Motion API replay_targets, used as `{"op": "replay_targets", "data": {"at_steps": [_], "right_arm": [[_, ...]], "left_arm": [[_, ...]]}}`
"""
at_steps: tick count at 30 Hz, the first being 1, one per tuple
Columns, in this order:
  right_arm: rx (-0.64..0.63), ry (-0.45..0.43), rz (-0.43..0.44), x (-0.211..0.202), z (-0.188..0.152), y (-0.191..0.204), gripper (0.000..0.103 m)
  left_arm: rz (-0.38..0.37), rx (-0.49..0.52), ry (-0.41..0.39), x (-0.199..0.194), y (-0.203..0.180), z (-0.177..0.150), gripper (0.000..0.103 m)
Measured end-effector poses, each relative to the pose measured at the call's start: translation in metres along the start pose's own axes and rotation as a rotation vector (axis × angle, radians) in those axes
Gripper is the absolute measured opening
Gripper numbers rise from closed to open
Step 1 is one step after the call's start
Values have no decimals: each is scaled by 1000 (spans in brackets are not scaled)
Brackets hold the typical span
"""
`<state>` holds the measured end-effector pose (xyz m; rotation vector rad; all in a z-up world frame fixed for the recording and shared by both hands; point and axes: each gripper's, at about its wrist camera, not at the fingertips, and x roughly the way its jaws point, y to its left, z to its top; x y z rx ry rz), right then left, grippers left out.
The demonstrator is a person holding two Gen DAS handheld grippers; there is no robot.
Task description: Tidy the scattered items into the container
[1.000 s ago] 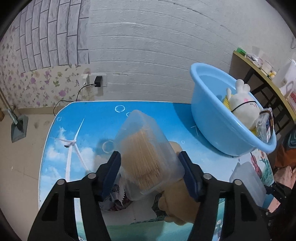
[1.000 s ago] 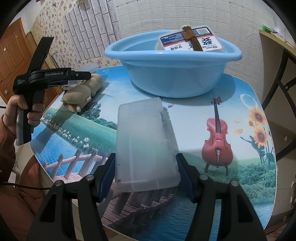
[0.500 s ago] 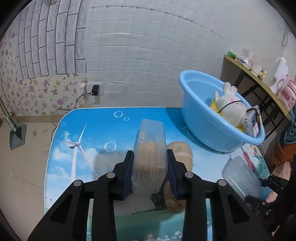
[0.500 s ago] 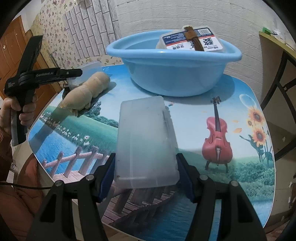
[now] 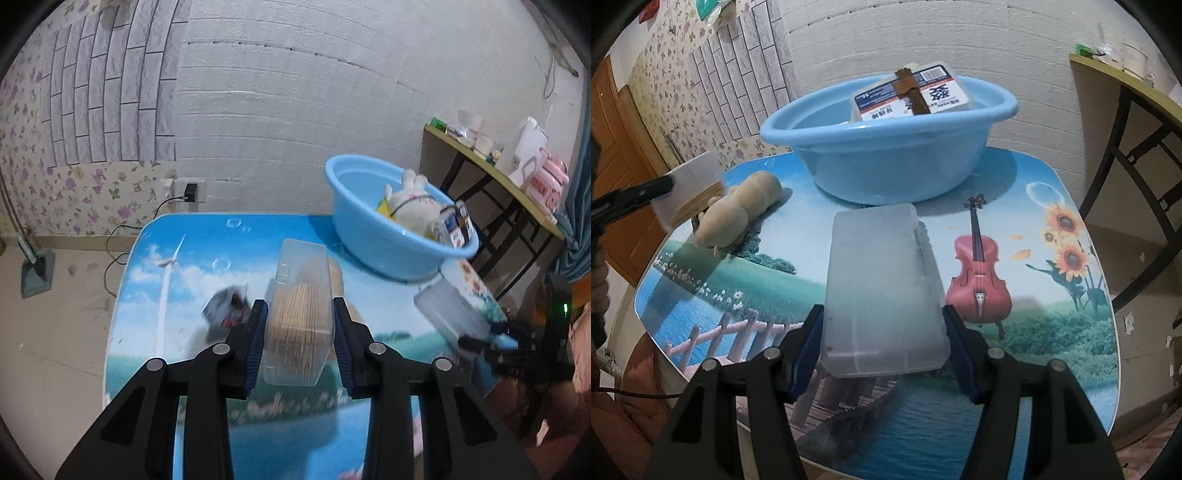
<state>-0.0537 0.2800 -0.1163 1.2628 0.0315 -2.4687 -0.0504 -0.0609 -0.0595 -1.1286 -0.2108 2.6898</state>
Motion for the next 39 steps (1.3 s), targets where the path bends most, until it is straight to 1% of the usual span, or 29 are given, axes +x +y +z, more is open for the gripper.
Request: {"op": "replay_targets", "data": {"at_steps": [4,7,11,19,31,39], "right_arm": [[1,-3,6,0,0,0,61],[-1,-5,8,1,0,1,61],[-6,-7,8,2,-1,3,61],[-28,-7,2,2,-2,5,61],[-15,-3,17,6,-1,3,62],[-41,-4,1,10,-3,6,62]], "left_arm": [[17,-18,37,-8,5,-20,33],[67,14,49,-9,5,-30,33],[84,32,64,-10,4,-38,32],[109,70,90,1,0,-44,31],[181,168,67,13,-14,-41,32],[186,146,106,34,-8,-45,32]]}}
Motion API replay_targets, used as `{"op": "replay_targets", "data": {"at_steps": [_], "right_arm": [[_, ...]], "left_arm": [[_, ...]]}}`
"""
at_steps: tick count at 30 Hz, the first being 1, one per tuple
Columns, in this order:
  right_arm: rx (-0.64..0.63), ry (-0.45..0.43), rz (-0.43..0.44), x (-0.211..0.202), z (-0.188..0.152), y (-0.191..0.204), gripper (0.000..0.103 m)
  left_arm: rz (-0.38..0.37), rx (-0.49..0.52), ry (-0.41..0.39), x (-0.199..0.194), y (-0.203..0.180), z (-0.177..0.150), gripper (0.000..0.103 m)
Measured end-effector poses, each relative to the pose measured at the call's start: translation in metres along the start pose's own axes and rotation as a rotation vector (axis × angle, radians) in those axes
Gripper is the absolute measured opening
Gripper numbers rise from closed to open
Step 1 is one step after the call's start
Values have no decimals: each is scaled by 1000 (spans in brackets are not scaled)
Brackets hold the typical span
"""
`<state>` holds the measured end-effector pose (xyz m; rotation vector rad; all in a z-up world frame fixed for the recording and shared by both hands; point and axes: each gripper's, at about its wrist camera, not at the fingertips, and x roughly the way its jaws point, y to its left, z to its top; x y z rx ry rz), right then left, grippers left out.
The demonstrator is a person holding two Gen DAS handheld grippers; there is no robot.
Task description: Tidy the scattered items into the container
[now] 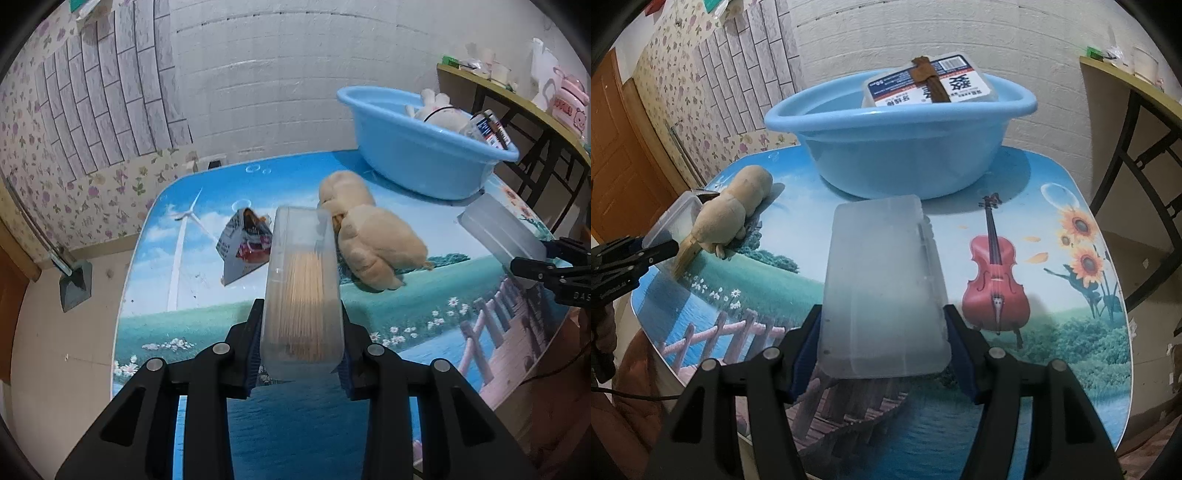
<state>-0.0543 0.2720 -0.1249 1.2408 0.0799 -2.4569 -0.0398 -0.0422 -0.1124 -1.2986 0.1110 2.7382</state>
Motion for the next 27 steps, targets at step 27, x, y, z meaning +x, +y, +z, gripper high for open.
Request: {"op": "replay_targets", "data": {"at_steps": [27], "right_arm": [[-215,-84,53,-32,4,50,60]], "left_arm": [[-44,-12,-109,-41,-4,21,31]]}}
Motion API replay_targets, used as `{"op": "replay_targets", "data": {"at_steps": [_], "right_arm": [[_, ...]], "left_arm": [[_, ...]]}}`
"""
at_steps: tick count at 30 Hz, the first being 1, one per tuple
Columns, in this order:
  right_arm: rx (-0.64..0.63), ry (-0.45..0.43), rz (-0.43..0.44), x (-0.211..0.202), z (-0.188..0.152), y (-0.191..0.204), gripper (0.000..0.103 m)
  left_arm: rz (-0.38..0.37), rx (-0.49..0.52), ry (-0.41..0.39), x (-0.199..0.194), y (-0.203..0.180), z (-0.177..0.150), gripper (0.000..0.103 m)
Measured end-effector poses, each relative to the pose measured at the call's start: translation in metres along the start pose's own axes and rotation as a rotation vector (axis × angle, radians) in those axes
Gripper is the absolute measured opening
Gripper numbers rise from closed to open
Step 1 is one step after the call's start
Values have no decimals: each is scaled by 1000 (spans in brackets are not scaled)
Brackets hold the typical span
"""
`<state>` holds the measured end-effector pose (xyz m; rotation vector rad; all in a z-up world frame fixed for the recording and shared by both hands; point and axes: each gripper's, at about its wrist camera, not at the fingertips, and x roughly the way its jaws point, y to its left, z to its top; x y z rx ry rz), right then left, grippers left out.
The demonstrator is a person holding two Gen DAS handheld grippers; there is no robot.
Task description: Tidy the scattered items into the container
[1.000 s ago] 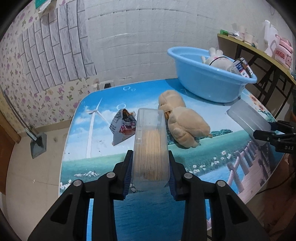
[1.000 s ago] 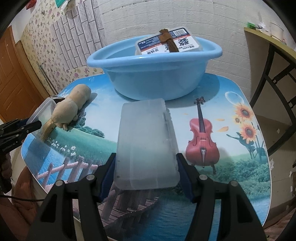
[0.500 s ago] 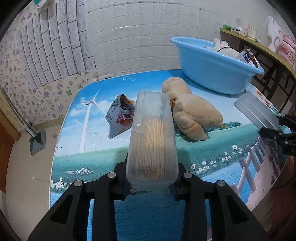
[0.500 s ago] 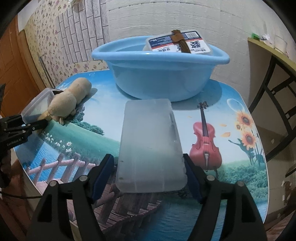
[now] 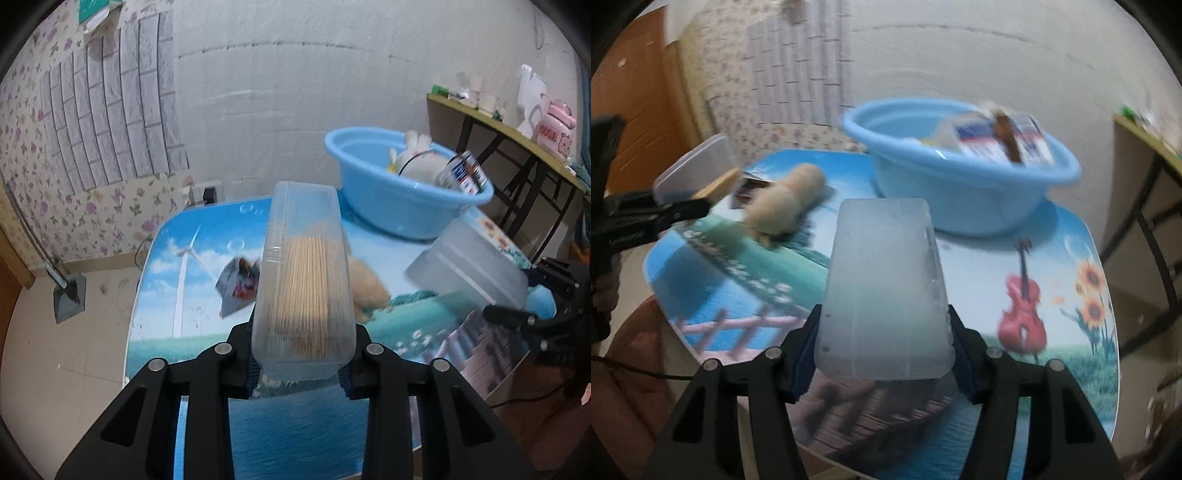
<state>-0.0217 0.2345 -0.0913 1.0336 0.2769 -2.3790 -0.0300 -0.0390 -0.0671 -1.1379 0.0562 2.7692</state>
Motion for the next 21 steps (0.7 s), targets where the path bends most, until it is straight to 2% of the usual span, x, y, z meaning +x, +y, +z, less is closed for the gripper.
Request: {"op": "replay_targets", "data": {"at_steps": [5,8,21], "right_arm": [[-49,-71,41,-23,13,16,60],[-32,-100,25,-29,22,17,60],[116,-196,-95,-48,47,-42,60]], "left_arm": [[-39,4,-40,-10,-9,18,31],[-53,21,-60,-10,-19,30,31],[-138,93,-88,21,-72,88,31]]}}
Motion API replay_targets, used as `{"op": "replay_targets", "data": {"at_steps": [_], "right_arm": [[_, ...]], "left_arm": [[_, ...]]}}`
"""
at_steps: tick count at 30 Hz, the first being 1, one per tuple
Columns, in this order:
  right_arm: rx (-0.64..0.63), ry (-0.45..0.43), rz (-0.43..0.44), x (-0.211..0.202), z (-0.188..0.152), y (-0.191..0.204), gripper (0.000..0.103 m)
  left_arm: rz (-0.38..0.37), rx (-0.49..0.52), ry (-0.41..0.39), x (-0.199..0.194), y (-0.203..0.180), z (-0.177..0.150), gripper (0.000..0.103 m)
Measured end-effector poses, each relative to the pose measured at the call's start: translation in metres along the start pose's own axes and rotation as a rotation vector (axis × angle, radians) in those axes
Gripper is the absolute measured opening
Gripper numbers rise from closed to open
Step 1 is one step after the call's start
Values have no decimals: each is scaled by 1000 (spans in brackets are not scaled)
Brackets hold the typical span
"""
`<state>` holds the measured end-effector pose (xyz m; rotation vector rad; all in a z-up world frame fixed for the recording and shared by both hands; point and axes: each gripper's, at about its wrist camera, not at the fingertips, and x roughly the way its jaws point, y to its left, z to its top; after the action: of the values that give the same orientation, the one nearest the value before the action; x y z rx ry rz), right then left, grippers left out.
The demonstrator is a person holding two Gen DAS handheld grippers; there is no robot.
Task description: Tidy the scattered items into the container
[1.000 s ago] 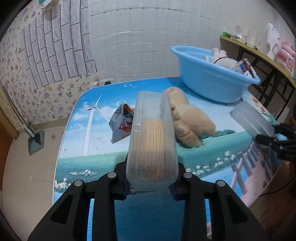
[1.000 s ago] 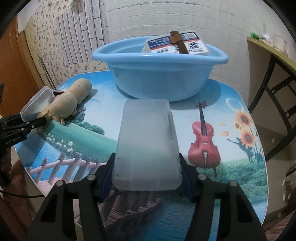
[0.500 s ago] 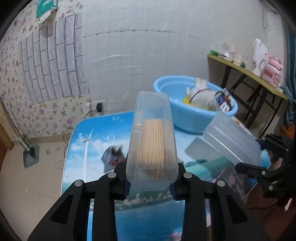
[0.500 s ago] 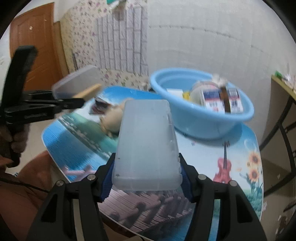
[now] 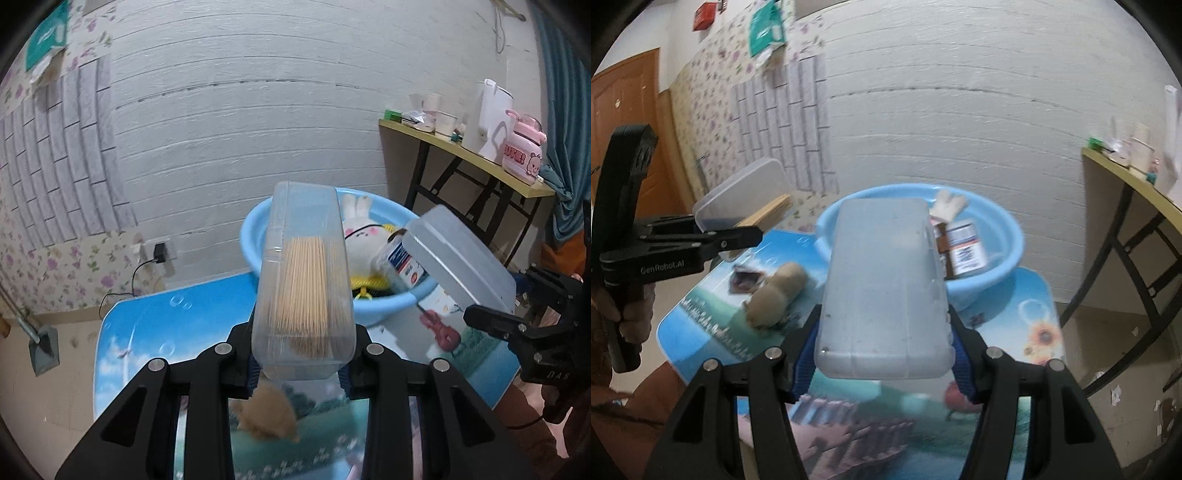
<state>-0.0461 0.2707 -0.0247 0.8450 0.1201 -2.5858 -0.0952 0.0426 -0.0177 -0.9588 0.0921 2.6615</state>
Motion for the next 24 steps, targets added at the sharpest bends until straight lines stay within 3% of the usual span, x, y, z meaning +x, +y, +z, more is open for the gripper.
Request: {"op": "replay_targets", "data": {"at_steps": [13,24], "right_arm": [[53,-3,1,40,28,-32,60],[47,18,-4,74,43,-38,60]], "left_arm": [[-36,48,80,68,-26,28,31],[-31,45,120,97,-23,36,32]]}}
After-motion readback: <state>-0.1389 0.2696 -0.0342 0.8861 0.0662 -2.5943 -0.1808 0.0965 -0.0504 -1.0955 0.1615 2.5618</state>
